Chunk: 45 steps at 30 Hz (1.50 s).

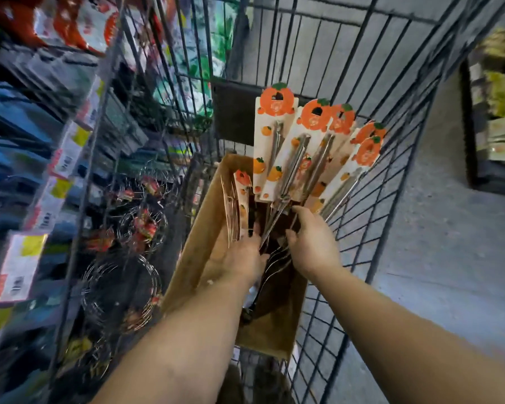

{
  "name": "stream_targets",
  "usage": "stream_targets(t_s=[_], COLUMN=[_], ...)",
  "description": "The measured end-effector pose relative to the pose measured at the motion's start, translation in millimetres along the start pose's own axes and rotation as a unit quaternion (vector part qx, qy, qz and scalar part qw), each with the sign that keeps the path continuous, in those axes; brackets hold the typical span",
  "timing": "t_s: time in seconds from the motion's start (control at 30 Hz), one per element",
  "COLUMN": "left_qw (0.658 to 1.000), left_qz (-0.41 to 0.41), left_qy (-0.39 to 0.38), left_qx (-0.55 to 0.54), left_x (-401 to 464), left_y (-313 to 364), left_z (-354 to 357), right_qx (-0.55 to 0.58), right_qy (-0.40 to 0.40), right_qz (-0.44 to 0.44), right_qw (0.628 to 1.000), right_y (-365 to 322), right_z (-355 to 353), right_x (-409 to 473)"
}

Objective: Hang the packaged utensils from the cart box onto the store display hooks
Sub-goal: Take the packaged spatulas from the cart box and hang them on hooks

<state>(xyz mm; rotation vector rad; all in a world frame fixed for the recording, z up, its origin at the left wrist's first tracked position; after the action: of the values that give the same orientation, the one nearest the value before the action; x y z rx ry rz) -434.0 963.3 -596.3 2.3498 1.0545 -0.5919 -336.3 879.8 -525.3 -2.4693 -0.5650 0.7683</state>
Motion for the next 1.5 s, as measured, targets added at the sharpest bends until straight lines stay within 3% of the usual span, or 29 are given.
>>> stream_targets(t_s=[0.2,0.47,0.83,0.93,1.03,1.13,1.23,1.4,1.5], left_qw=[1.0,0.999,0.992,0.995,0.994,0.998,0.994,0.998,0.99], left_qz=[-0.017,-0.018,-0.062,-0.056,0.013,0.06,0.046,0.042,0.051], left_qy=[0.009,0.007,-0.019,0.025,0.105,0.021,-0.045,-0.029,-0.03], left_qx=[0.025,0.029,-0.108,-0.074,0.01,-0.017,-0.085,-0.044,-0.126], left_x=[22.2,-3.5,-4.4,-7.5,-15.7,-16.1,-13.6,-11.2,-17.3], left_y=[0.8,-6.9,-20.5,-19.9,-5.2,13.8,21.7,29.5,26.5], left_z=[23.0,1.4,-3.1,3.6,13.8,33.6,50.9,52.1,56.0], right_qx=[0.006,0.084,0.111,0.126,0.128,0.116,0.105,0.144,0.158], right_qy=[-0.005,-0.015,-0.015,-0.009,0.007,0.007,0.007,0.019,0.03], right_qz=[0.015,0.113,0.157,0.169,0.174,0.17,0.156,0.165,0.164], right_qw=[1.0,0.99,0.981,0.977,0.976,0.979,0.982,0.976,0.973], right_y=[3.2,-8.1,-5.9,-0.4,4.6,9.8,12.4,14.7,14.9], right_z=[4.3,-2.3,7.0,9.5,9.3,9.2,9.6,13.4,11.8], right_x=[-4.7,-12.8,-22.7,-22.2,-21.6,-17.5,-13.8,-13.3,-13.2])
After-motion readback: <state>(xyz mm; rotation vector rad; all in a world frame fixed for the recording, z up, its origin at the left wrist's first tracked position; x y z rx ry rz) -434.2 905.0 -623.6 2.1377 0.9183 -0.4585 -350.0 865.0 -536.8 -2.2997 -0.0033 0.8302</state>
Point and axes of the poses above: each hand's wrist, its own x-axis towards the middle knuckle, its own z-axis out of the palm, y = z × x, the point moved 1 cm from there along x, towards the middle knuckle, and after that the axes turned 8 degrees about x, right-handed, at the moved point
